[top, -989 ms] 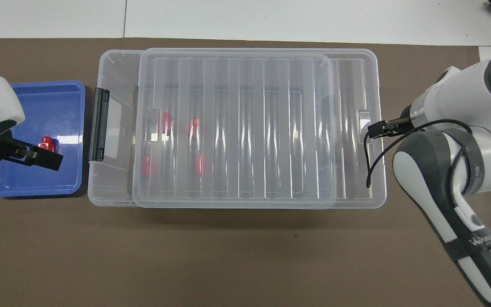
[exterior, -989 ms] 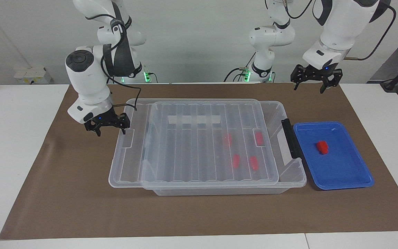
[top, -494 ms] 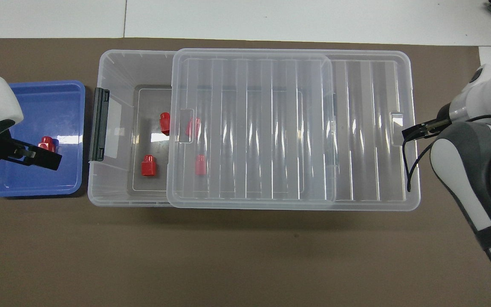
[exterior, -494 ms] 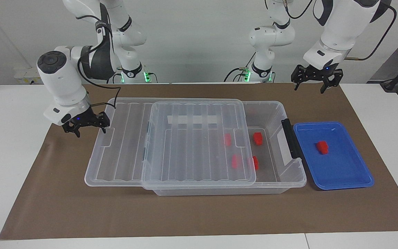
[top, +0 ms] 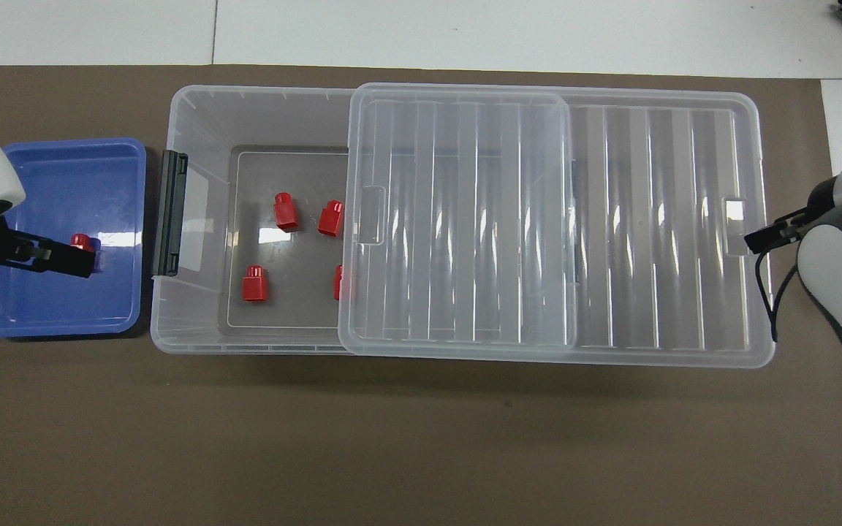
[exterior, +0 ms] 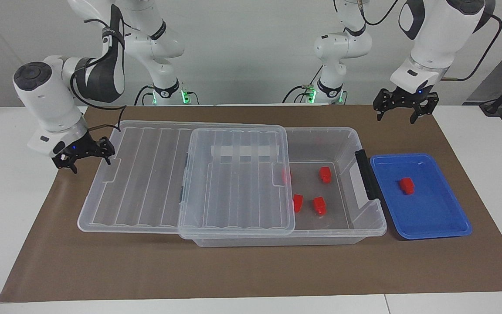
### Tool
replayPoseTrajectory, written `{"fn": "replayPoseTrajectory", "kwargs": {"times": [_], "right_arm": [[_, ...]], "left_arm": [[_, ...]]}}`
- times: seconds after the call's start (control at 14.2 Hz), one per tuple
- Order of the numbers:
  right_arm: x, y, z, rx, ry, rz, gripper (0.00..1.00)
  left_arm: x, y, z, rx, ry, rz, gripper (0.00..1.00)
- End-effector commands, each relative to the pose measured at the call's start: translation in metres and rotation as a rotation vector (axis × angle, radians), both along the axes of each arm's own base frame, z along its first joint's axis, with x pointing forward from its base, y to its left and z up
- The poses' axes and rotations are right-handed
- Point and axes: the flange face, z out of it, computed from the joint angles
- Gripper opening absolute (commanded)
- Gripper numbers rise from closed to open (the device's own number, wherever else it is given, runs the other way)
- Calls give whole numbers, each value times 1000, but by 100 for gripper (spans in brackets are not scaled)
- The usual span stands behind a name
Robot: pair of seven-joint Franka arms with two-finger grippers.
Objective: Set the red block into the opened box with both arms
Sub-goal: 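Slide the clear lid with the right gripper away from the blue tray, then lift the red block with the left gripper above the blue tray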
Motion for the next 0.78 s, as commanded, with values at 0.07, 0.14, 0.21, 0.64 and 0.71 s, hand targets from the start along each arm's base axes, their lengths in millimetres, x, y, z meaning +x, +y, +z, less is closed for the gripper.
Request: {"fn": "replayPoseTrajectory", "kwargs": {"times": [0.07,0.14,0.21,0.64,0.71], "right_arm": [[-6,-12,9,-14,11,43,100],[-5,-11,10,-13,11,42,100],[-6,-11,9,-13,12,42,100],[-14,-1,28,-2,12,-28,100],[-17,3,32,-1,14,-32,100]], "left_arm": [[8,28,-42,-9,-29,44,100],[18,35,-56,-14,-28,53,100],[29,39,-78,-19,-14,57,100],[73,91,-167,-19,6,125,100],[81,97,-180,-17,1,129,100]]}}
